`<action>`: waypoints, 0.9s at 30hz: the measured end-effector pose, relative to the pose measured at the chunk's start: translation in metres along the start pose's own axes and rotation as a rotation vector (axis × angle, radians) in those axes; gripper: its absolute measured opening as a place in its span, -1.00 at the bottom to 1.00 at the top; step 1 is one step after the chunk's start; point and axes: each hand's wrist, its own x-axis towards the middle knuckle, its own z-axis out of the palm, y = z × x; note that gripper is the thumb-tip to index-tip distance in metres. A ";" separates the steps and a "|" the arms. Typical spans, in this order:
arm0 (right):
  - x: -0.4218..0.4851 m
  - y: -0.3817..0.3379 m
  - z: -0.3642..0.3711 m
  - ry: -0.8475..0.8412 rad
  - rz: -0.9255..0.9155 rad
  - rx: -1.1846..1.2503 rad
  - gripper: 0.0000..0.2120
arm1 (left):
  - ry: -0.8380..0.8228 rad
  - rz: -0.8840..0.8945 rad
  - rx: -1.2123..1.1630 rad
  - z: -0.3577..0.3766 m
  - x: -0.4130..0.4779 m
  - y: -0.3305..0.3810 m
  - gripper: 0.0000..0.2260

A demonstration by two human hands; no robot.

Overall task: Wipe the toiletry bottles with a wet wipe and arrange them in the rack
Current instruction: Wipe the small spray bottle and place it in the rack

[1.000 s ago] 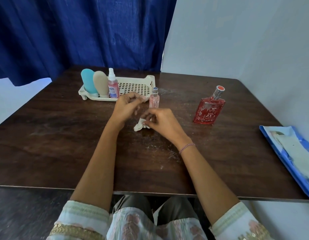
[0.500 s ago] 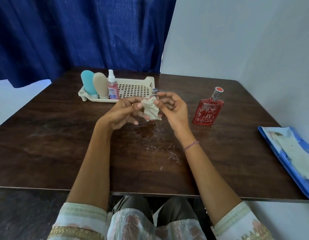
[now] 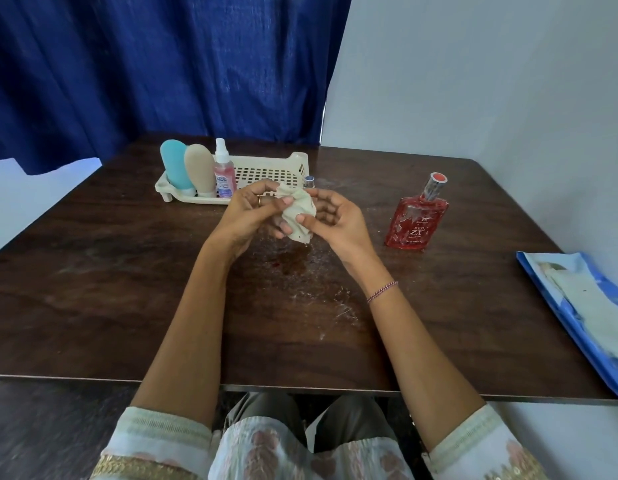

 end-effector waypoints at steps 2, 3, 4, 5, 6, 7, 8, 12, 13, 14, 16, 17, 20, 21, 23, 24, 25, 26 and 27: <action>0.000 -0.001 0.000 0.010 0.035 0.066 -0.60 | -0.002 0.032 -0.002 0.001 0.000 -0.001 -0.82; 0.000 -0.001 -0.001 0.011 0.052 0.088 -0.60 | -0.005 0.047 0.004 0.002 -0.001 -0.001 -0.82; 0.000 -0.002 -0.001 0.008 0.059 0.093 -0.61 | -0.006 0.056 0.008 0.002 -0.001 -0.001 -0.82; -0.001 -0.003 -0.001 0.005 0.056 0.082 -0.62 | -0.005 0.062 0.007 0.003 -0.001 -0.001 -0.82; -0.002 -0.003 0.000 0.005 0.046 0.066 -0.65 | -0.004 0.066 0.002 0.002 -0.001 0.000 -0.81; -0.003 -0.004 0.000 0.009 0.033 0.058 -0.67 | -0.004 0.070 -0.006 0.002 -0.002 0.001 -0.80; -0.005 -0.005 0.000 0.016 0.022 0.059 -0.69 | -0.008 0.074 -0.008 0.002 -0.002 0.001 -0.79; -0.005 -0.008 0.001 0.024 -0.003 0.067 -0.75 | -0.044 0.092 0.046 0.001 -0.003 0.003 -0.78; -0.005 -0.009 0.001 0.021 0.001 0.068 -0.76 | -0.048 0.091 0.063 0.001 -0.003 0.003 -0.77; -0.005 -0.009 0.001 0.017 0.005 0.071 -0.76 | -0.047 0.091 0.083 0.002 -0.003 0.002 -0.77; -0.006 -0.009 0.001 0.007 0.011 0.080 -0.78 | -0.035 0.092 0.109 0.004 -0.002 0.001 -0.80; -0.007 -0.009 0.001 0.003 0.013 0.088 -0.79 | -0.028 0.091 0.111 0.005 -0.002 0.000 -0.81; -0.008 -0.009 0.001 -0.003 0.039 0.135 -0.80 | -0.021 0.093 0.126 0.005 -0.001 -0.002 -0.84; -0.008 -0.009 0.001 -0.003 0.050 0.147 -0.78 | -0.022 0.097 0.135 0.006 -0.001 -0.002 -0.84; -0.008 -0.009 0.002 -0.006 0.065 0.151 -0.76 | -0.015 0.107 0.154 0.006 -0.001 -0.002 -0.82; -0.008 -0.009 0.002 -0.012 0.070 0.143 -0.74 | -0.009 0.109 0.163 0.007 0.000 -0.003 -0.81; -0.007 -0.009 0.002 -0.021 0.075 0.130 -0.72 | -0.002 0.108 0.171 0.007 0.000 -0.003 -0.80; -0.007 -0.009 0.001 -0.030 0.081 0.114 -0.70 | 0.005 0.108 0.181 0.007 0.000 -0.004 -0.79; -0.006 -0.008 0.001 -0.037 0.084 0.099 -0.68 | 0.007 0.108 0.188 0.007 0.001 -0.004 -0.79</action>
